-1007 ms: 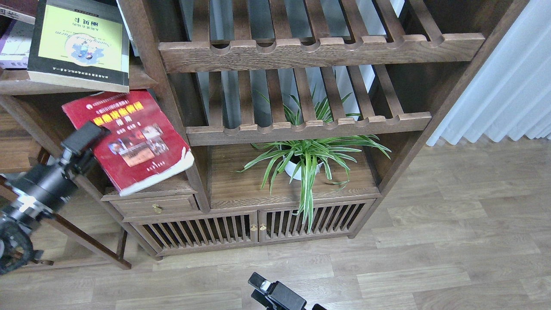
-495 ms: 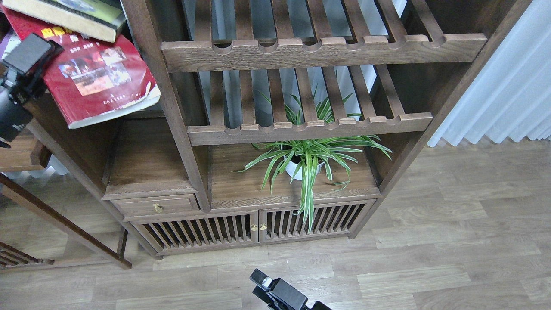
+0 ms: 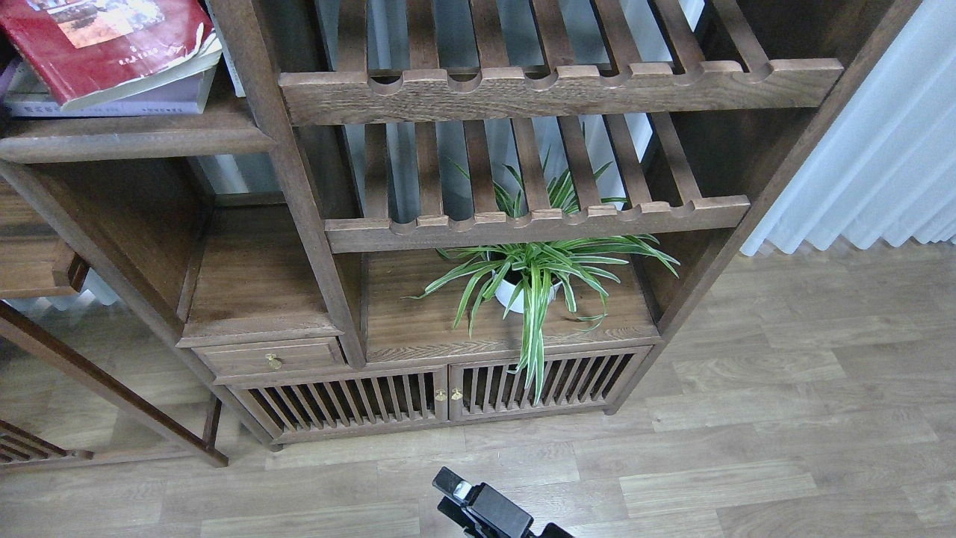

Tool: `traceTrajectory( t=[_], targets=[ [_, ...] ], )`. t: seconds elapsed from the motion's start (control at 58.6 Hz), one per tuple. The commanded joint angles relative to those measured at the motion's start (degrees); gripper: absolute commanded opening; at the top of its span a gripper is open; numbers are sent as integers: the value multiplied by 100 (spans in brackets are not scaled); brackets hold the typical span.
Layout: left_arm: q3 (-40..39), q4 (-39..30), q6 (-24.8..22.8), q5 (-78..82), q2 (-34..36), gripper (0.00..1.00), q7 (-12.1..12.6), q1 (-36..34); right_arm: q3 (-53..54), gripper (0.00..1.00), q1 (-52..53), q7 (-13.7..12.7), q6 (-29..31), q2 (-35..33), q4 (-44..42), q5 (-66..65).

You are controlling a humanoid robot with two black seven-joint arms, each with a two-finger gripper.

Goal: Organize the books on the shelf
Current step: 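Place the red book onto the book stack with the left gripper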

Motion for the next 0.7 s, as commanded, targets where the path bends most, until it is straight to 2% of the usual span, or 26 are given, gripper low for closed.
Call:
traceTrajectory(
  t=[0.0,0.171,0.29,0.376,0.41,0.427,0.461,0.512,0.546,0.615,0.683],
  targets=[
    [-13,248,1,360,-324,4,5,-260,10,96,0,0,-1,-1,0,0],
    [-74,1047,1,1089,-842,6,-3,-840,18,96,0,9,-1,-1,0,18],
    [-118,1681,1,1546,-1115,6,-12,-1051,18,96,0,9,-1,-1,0,18],
    [-118,1848,1,1652,-1151,9,-12,-1078,36,97,0,18,-1,-1,0,18],
    [-118,1866,1,1652,-1159,15,-12,-1078,53,97,0,18,-1,-1,0,18],
    [-109,1866,1,1661,-1194,38,-12,-1061,80,97,-8,18,-1,-1,0,18],
    [-109,1857,1,1661,-1247,48,-12,-1034,89,97,0,18,-1,-1,0,27],
    [-109,1857,1,1652,-1282,60,-21,-1017,89,97,0,18,-1,-1,9,18],
    [-109,1840,1,1652,-1274,63,-30,-999,89,97,0,18,-1,-1,9,27],
    [-118,1761,1,1634,-1291,82,-56,-902,89,97,-8,18,-1,-1,9,18],
    [-118,1708,1,1600,-1291,91,-74,-841,89,97,-8,18,-1,-1,9,27]
  ],
)
